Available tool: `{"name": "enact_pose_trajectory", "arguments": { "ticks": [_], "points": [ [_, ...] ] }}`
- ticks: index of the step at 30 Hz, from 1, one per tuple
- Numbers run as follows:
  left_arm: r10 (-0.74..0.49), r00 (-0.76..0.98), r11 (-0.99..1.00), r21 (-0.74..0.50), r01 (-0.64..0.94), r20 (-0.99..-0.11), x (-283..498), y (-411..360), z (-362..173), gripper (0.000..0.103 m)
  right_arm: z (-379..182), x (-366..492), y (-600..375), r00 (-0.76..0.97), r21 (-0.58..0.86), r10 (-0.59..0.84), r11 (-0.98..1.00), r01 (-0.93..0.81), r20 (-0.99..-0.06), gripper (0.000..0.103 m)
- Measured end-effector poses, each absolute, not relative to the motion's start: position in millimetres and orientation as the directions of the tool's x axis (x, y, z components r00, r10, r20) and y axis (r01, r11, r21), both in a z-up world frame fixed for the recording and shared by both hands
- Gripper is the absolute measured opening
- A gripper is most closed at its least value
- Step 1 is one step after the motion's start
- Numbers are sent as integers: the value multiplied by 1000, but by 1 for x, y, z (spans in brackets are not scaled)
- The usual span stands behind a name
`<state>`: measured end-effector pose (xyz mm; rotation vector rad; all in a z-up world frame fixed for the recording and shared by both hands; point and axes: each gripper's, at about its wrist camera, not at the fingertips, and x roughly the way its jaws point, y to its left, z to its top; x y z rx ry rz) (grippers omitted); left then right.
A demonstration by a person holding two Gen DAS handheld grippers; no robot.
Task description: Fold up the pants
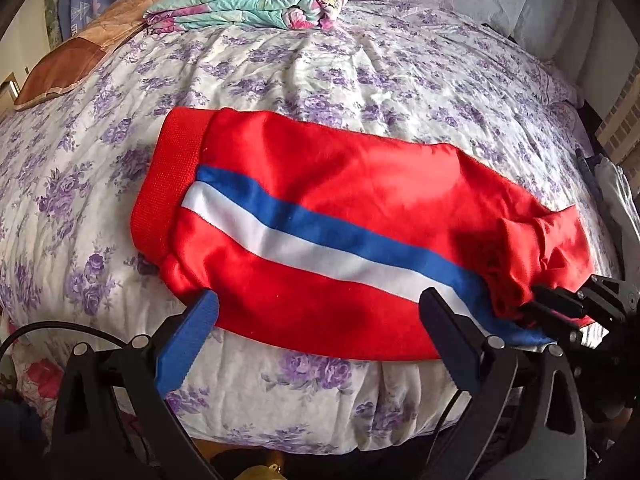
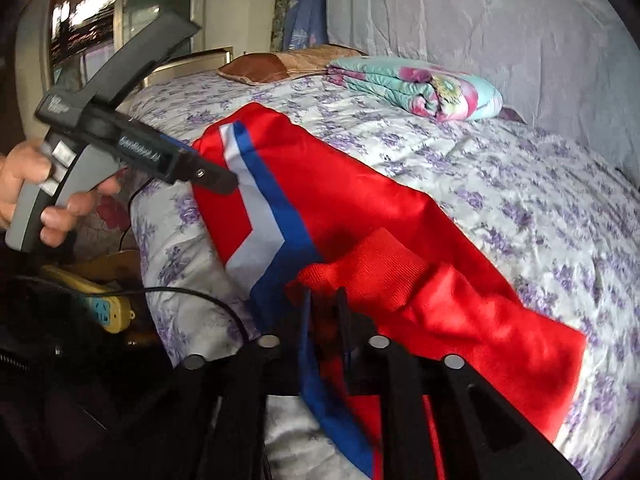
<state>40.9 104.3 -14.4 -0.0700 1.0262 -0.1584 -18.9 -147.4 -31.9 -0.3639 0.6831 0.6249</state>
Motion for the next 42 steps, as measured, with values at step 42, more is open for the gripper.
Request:
{"name": "enact_pose_trajectory", "arguments": {
  "ticks": [42],
  "points": [
    [-251, 456, 952, -302, -42, -854, 34, 154, -30, 98, -38, -5, -143, 722, -169, 316, 842, -513, -615, 47]
  ]
}}
